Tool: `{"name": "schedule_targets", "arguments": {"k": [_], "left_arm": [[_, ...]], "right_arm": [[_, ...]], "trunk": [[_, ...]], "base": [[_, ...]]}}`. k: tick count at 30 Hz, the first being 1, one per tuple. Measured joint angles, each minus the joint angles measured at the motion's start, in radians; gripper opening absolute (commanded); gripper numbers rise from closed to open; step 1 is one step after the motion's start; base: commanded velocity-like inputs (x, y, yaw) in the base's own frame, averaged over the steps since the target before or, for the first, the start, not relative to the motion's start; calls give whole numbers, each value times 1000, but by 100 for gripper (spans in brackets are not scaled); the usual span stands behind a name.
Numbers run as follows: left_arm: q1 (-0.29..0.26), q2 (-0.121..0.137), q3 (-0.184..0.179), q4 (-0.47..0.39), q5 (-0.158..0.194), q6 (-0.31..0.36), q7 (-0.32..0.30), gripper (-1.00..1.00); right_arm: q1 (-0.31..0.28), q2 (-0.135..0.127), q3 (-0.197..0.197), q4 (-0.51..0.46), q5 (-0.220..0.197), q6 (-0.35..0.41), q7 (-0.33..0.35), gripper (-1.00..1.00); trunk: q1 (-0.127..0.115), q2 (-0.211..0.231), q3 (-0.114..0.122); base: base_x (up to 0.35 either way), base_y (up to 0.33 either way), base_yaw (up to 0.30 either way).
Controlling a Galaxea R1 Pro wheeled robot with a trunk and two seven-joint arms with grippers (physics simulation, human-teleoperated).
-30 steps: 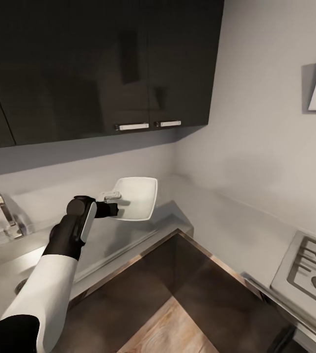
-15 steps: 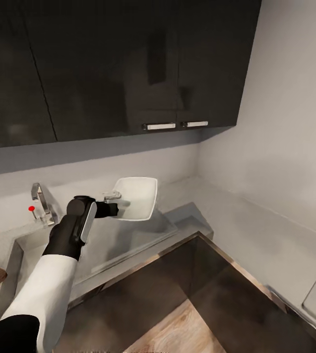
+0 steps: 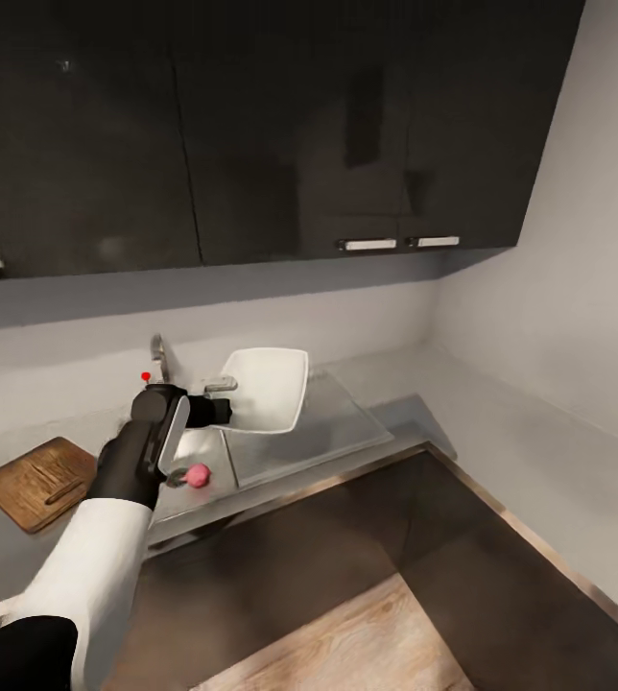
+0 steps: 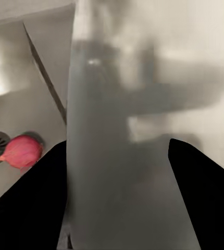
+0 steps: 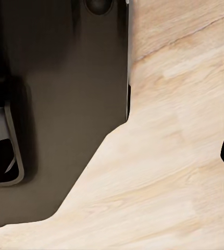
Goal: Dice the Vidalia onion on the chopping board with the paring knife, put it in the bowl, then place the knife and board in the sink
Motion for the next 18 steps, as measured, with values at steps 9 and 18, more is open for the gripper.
{"name": "schedule_targets", "arguments": {"k": [9, 18], "left_arm": [[0, 0, 0, 0, 0, 0, 0, -100], [0, 0, 0, 0, 0, 0, 0, -100]], "right_arm": [[0, 0, 0, 0, 0, 0, 0, 100], [0, 0, 0, 0, 0, 0, 0, 100]], "trunk": [[0, 0, 0], [0, 0, 0]], "base": [[-288, 118, 296], [-255, 226, 296]]}}
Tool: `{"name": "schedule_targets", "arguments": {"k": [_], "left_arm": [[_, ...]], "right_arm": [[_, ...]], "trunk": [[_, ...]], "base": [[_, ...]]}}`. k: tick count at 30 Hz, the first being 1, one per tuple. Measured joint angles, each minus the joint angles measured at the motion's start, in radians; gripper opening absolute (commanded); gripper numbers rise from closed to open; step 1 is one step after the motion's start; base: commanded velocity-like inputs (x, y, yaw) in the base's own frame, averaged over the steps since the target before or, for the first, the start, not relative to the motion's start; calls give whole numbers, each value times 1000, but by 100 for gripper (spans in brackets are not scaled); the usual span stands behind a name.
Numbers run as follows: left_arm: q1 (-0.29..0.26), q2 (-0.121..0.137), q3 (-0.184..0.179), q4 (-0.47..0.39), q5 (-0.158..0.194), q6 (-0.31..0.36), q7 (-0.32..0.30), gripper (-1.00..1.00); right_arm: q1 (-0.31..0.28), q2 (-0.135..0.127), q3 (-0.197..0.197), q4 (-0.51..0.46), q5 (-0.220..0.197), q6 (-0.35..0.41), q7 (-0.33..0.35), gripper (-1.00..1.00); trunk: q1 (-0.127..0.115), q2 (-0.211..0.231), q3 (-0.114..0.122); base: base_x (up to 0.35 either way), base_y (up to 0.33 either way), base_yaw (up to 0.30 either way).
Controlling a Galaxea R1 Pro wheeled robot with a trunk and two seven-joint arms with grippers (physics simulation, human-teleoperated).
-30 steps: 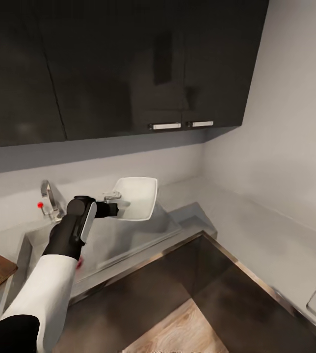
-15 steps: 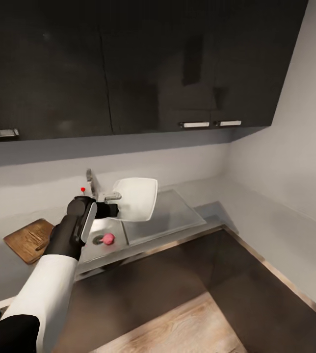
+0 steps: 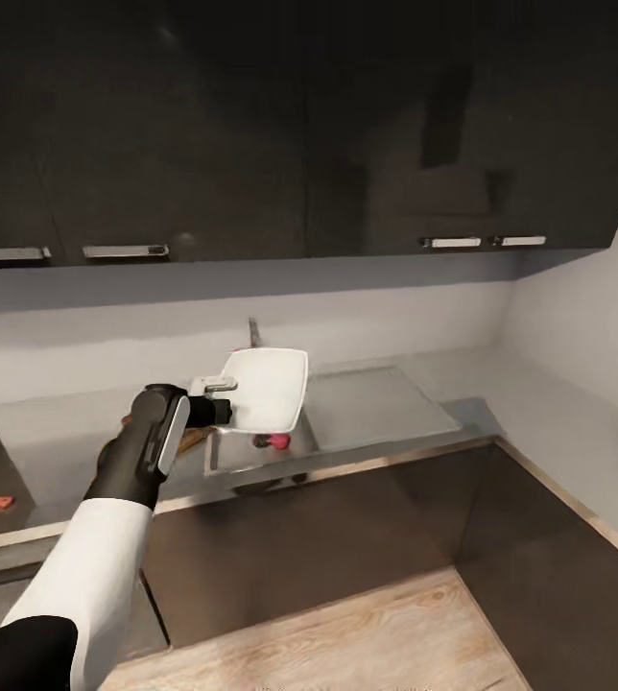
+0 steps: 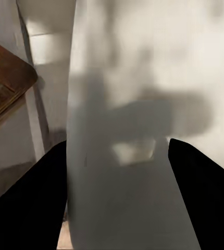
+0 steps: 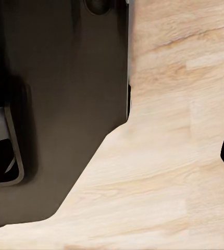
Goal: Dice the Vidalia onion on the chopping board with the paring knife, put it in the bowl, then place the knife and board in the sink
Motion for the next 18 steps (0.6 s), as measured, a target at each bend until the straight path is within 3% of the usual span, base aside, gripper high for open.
{"name": "schedule_targets", "arguments": {"k": [9, 18], "left_arm": [[0, 0, 1, 0, 0, 0, 0, -100], [0, 0, 1, 0, 0, 0, 0, -100]], "right_arm": [[0, 0, 0, 0, 0, 0, 0, 100], [0, 0, 0, 0, 0, 0, 0, 100]], "trunk": [[0, 0, 0], [-1, 0, 0]], "base": [[-188, 268, 296], [15, 319, 296]]}}
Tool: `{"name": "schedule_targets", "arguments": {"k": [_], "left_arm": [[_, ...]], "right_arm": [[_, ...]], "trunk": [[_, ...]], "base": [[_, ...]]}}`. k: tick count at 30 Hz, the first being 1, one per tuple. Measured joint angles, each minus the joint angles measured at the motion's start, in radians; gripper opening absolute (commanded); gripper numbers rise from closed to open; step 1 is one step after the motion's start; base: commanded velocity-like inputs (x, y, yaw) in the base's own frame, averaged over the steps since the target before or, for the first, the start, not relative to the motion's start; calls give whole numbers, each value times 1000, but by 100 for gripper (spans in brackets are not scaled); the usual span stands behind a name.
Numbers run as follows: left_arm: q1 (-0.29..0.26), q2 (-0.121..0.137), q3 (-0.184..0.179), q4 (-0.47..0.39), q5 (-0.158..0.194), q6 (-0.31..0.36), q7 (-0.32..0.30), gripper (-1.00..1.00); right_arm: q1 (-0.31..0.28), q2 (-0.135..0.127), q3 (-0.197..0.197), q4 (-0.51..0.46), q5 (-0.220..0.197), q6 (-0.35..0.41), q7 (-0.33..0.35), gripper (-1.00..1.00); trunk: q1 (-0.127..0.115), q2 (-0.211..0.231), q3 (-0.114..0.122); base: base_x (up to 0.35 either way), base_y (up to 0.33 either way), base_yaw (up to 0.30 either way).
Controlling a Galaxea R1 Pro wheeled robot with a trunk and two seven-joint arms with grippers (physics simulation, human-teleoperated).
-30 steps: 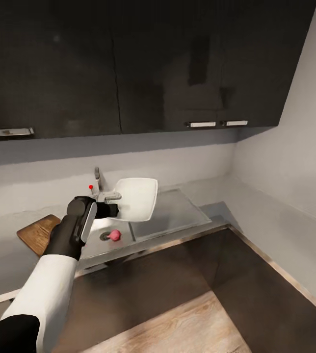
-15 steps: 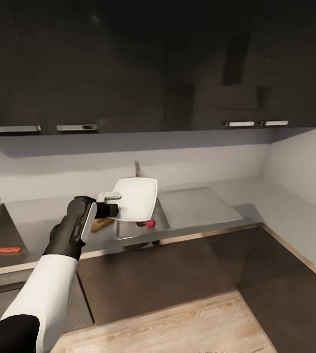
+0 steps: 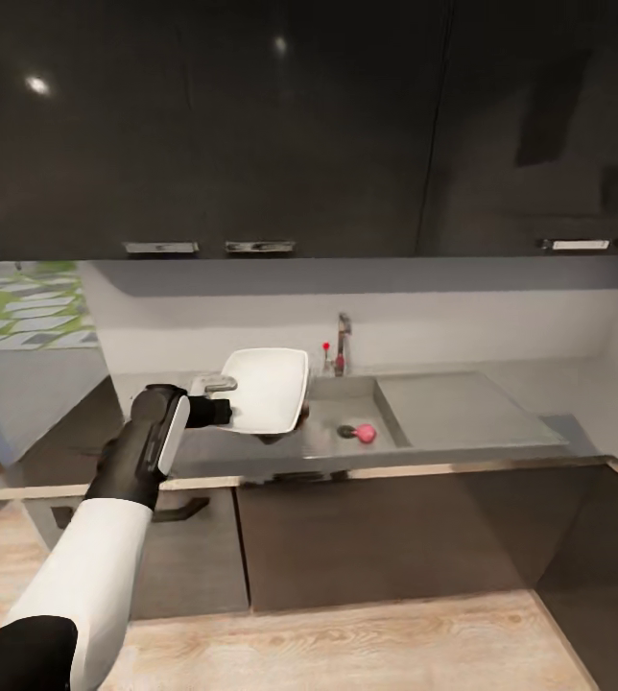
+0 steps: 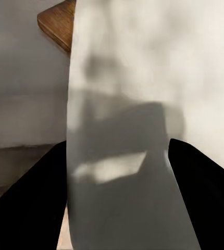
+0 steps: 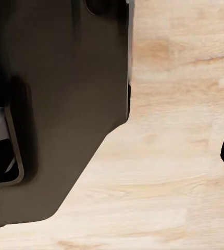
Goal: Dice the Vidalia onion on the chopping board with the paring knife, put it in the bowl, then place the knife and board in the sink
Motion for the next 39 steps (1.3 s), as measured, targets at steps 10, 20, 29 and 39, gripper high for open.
{"name": "schedule_targets", "arguments": {"k": [10, 20, 29, 39], "left_arm": [[0, 0, 0, 0, 0, 0, 0, -100], [0, 0, 0, 1, 0, -2, 0, -100], [0, 0, 0, 22, 0, -2, 0, -100], [0, 0, 0, 26, 0, -4, 0, -100]], "right_arm": [[0, 0, 0, 0, 0, 0, 0, 100], [0, 0, 0, -1, 0, 0, 0, 100], [0, 0, 0, -1, 0, 0, 0, 100], [0, 0, 0, -1, 0, 0, 0, 100]], "trunk": [[0, 0, 0], [0, 0, 0], [0, 0, 0], [0, 0, 0]], "base": [[211, 267, 291], [302, 135, 163], [293, 152, 16], [223, 121, 1]]}}
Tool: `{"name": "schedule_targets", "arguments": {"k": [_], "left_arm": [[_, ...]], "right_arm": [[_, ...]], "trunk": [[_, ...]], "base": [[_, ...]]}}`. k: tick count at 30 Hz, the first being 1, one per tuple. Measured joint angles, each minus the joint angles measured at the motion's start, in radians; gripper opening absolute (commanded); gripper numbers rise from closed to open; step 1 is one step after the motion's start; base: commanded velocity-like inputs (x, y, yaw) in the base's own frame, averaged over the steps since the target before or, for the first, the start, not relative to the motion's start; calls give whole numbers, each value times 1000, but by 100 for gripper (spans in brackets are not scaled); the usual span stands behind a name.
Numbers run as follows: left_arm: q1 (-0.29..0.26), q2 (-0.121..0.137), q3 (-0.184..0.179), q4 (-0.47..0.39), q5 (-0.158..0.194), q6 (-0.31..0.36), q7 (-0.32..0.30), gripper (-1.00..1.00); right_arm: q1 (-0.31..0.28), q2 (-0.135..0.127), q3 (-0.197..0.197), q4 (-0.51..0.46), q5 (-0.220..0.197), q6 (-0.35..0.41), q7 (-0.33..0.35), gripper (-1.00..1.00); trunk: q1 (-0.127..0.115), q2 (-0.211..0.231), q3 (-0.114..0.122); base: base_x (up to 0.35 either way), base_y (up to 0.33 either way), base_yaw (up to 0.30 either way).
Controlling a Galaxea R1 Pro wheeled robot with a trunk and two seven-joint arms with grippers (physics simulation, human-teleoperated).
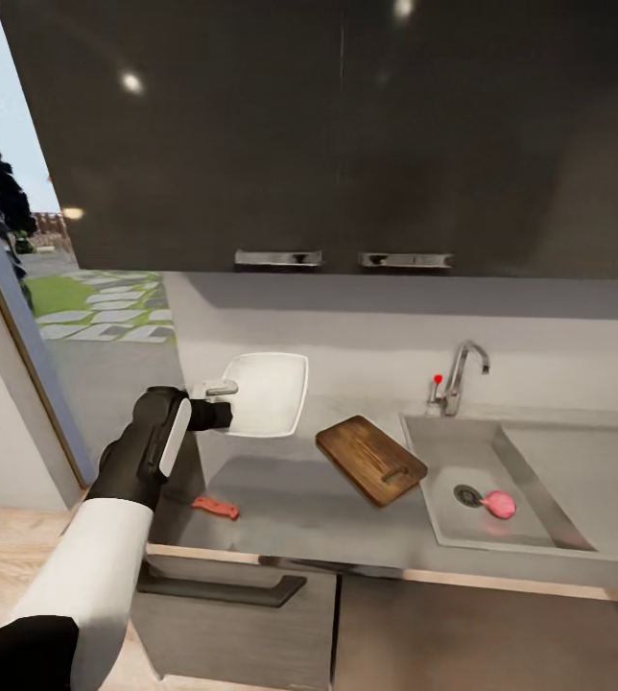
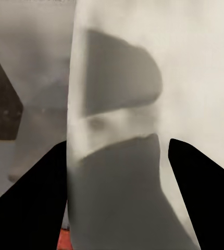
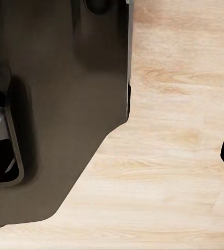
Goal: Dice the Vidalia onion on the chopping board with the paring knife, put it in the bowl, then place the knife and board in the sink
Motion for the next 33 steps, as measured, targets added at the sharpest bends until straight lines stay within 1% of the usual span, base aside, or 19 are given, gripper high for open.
{"name": "schedule_targets", "arguments": {"k": [9, 17, 22, 30, 33], "left_arm": [[0, 0, 0, 0, -1, 0, 0, -100], [0, 0, 0, 3, 0, 0, 0, -100], [0, 0, 0, 20, 0, 0, 0, -100], [0, 0, 0, 48, -1, -1, 1, -100], [0, 0, 0, 62, -1, -2, 1, -100]], "right_arm": [[0, 0, 0, 0, 0, 0, 0, 100], [0, 0, 0, 0, 0, 0, 0, 100], [0, 0, 0, 0, 0, 0, 0, 100], [0, 0, 0, 0, 0, 0, 0, 100], [0, 0, 0, 0, 0, 0, 0, 100]], "trunk": [[0, 0, 0], [0, 0, 0], [0, 0, 0], [0, 0, 0], [0, 0, 0]], "base": [[134, 251, 0], [24, 41, 0], [1, 28, 0], [7, 217, 0], [24, 108, 0]]}}
